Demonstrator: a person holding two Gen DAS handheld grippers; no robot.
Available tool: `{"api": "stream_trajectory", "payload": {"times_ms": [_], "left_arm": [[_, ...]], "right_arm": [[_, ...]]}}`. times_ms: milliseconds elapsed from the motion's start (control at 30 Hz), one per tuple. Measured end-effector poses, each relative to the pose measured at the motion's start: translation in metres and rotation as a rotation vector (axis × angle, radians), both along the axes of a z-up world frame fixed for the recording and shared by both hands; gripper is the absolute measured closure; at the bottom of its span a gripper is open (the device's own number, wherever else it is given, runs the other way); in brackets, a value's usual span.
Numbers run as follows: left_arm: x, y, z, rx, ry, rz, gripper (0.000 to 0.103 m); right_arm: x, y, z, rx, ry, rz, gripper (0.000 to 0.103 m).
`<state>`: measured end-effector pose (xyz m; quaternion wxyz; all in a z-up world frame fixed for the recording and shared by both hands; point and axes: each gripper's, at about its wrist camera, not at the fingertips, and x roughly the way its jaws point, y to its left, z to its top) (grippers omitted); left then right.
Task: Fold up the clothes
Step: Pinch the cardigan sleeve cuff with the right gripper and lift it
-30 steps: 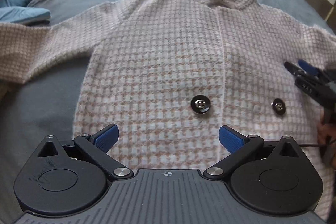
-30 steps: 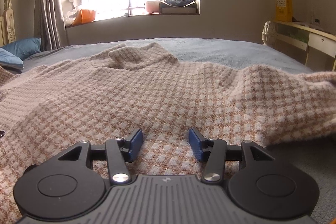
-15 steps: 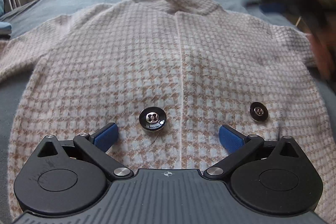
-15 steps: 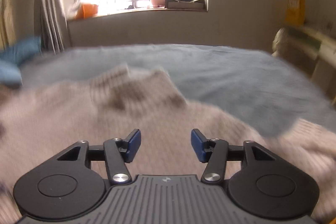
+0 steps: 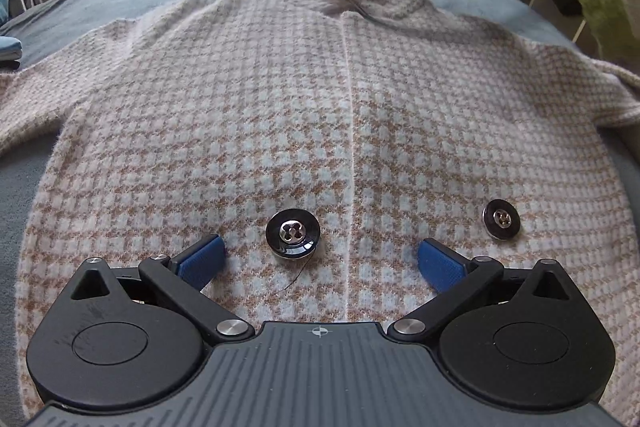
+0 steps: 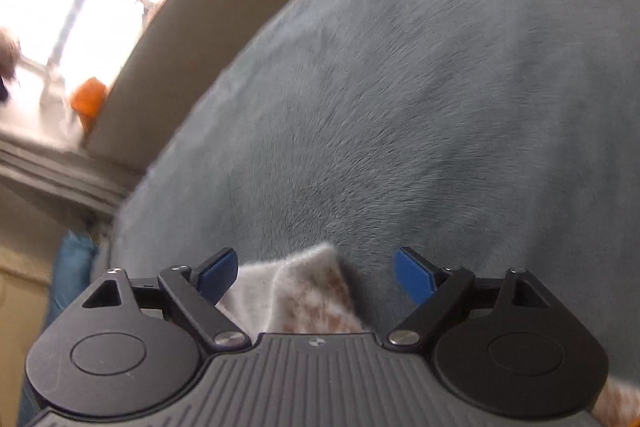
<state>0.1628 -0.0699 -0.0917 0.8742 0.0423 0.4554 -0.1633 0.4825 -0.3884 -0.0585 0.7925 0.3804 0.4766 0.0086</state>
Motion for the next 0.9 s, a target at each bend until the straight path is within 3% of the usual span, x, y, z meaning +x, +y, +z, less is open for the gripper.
{"api": "stream_trajectory", "payload": {"times_ms": [133,267,400,533,700,800,900], "left_arm": [[0.003,-0.003,-0.001,0.015,0.001,-0.003,0.000],[0.006,-0.005,-0.002,0.023,0.007,0.000,0.000],[0.008,-0.003,-0.003,0.016,0.016,-0.006,0.000],[0.008,-0.001,-0.004,0.010,0.012,-0.018,0.000],[0.009,0.000,-0.003,-0.001,0.019,-0.018,0.000],[0.008,0.001,-0.003,-0.001,0.020,-0.014,0.000],[0.005,0.001,-0.004,0.001,0.009,-0.011,0.000]], "right_arm": [[0.017,0.016,-0.004,-0.049,0.053,0.062,0.018],[0.024,0.027,0.003,-0.154,0.113,0.140,0.044],[0.025,0.032,0.008,-0.189,0.146,0.193,0.060],[0.027,0.048,0.015,-0.313,0.117,0.234,0.093],[0.016,0.069,0.021,-0.515,0.006,0.221,0.095],[0.011,0.067,0.014,-0.522,-0.028,0.148,0.095],[0.007,0.055,0.004,-0.460,-0.078,0.046,0.095]]}}
